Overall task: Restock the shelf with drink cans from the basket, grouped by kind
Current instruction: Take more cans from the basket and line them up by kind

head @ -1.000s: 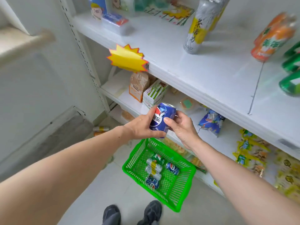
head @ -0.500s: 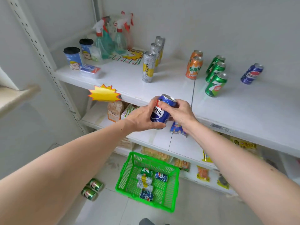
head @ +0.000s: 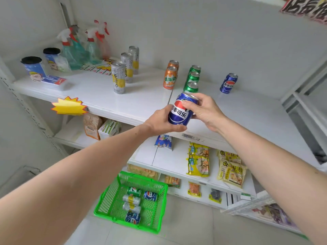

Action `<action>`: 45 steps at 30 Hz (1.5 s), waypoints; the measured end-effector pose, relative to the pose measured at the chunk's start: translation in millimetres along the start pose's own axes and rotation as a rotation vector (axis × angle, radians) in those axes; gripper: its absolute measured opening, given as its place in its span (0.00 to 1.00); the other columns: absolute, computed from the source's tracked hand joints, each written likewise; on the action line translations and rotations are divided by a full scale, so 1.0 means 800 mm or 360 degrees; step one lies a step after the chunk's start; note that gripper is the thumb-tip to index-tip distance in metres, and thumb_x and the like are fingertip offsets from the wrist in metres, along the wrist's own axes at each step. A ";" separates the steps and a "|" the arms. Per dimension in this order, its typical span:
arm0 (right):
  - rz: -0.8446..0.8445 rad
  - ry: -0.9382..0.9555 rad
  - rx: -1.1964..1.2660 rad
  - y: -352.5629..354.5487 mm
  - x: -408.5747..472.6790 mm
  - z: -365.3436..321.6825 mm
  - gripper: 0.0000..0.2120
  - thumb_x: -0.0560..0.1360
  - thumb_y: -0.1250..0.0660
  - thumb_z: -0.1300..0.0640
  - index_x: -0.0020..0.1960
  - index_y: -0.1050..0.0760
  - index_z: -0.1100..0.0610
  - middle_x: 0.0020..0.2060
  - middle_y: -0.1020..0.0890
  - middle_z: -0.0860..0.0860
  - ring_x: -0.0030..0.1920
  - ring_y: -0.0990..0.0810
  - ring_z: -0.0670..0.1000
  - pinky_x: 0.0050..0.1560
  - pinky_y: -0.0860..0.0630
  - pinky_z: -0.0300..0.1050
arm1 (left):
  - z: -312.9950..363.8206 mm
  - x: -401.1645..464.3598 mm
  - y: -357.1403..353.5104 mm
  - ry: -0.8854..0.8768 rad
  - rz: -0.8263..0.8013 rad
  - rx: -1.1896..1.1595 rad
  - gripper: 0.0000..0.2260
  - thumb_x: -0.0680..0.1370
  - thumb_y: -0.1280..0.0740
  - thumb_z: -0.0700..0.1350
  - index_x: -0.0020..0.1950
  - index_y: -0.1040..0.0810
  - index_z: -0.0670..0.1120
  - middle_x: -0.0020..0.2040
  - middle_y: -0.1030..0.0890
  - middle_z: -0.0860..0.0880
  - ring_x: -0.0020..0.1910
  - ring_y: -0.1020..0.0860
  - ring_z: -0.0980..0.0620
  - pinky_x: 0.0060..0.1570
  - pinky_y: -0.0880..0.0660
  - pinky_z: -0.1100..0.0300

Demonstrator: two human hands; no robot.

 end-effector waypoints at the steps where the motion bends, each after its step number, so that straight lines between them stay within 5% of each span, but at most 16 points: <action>1: -0.0020 0.0009 -0.0051 0.016 0.000 0.001 0.21 0.73 0.26 0.57 0.64 0.26 0.58 0.53 0.17 0.55 0.51 0.16 0.52 0.50 0.17 0.52 | 0.007 0.007 -0.013 0.0000 0.0032 -0.0011 0.29 0.66 0.23 0.56 0.62 0.30 0.51 0.52 0.20 0.54 0.48 0.21 0.57 0.45 0.24 0.66; 10: -0.0053 -0.0084 -0.0518 0.123 0.022 0.026 0.21 0.70 0.26 0.41 0.59 0.23 0.49 0.50 0.17 0.45 0.52 0.19 0.47 0.48 0.18 0.51 | 0.042 0.074 -0.092 0.0039 0.0220 0.0301 0.33 0.63 0.25 0.63 0.61 0.32 0.51 0.53 0.18 0.51 0.50 0.20 0.49 0.51 0.22 0.50; 26: -0.0007 -0.0222 -0.0779 0.232 0.149 0.071 0.19 0.68 0.22 0.50 0.53 0.20 0.60 0.47 0.15 0.56 0.48 0.16 0.54 0.49 0.17 0.55 | 0.046 0.227 -0.158 0.0130 0.0000 0.0381 0.31 0.67 0.25 0.58 0.62 0.34 0.46 0.57 0.21 0.47 0.53 0.21 0.46 0.51 0.23 0.52; 34: -0.0056 -0.0103 -0.1065 0.282 0.257 0.080 0.25 0.64 0.22 0.46 0.52 0.22 0.61 0.48 0.17 0.59 0.50 0.17 0.59 0.48 0.19 0.59 | 0.030 0.293 -0.187 0.0288 -0.0143 0.0809 0.35 0.72 0.31 0.61 0.70 0.38 0.44 0.64 0.26 0.43 0.60 0.26 0.43 0.55 0.25 0.50; 42: -0.0063 0.0057 -0.1334 0.304 0.372 0.078 0.22 0.72 0.25 0.51 0.60 0.25 0.63 0.56 0.21 0.59 0.56 0.22 0.59 0.54 0.27 0.50 | 0.021 0.335 -0.215 0.0348 -0.0237 0.1132 0.31 0.74 0.33 0.60 0.71 0.35 0.45 0.65 0.28 0.45 0.62 0.26 0.44 0.53 0.24 0.50; 45: -0.0159 0.0055 -0.1494 0.300 0.410 0.088 0.21 0.72 0.26 0.50 0.57 0.24 0.64 0.54 0.20 0.60 0.51 0.22 0.59 0.49 0.27 0.49 | 0.015 0.345 -0.226 0.0362 -0.0294 0.1230 0.31 0.74 0.33 0.61 0.71 0.35 0.45 0.66 0.28 0.45 0.65 0.28 0.44 0.55 0.26 0.49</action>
Point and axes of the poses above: each hand's wrist, its own x-axis towards the middle knuckle, its own y-axis out of the back of the hand, z = x × y, the point moved 7 cm from there along x, towards the middle knuckle
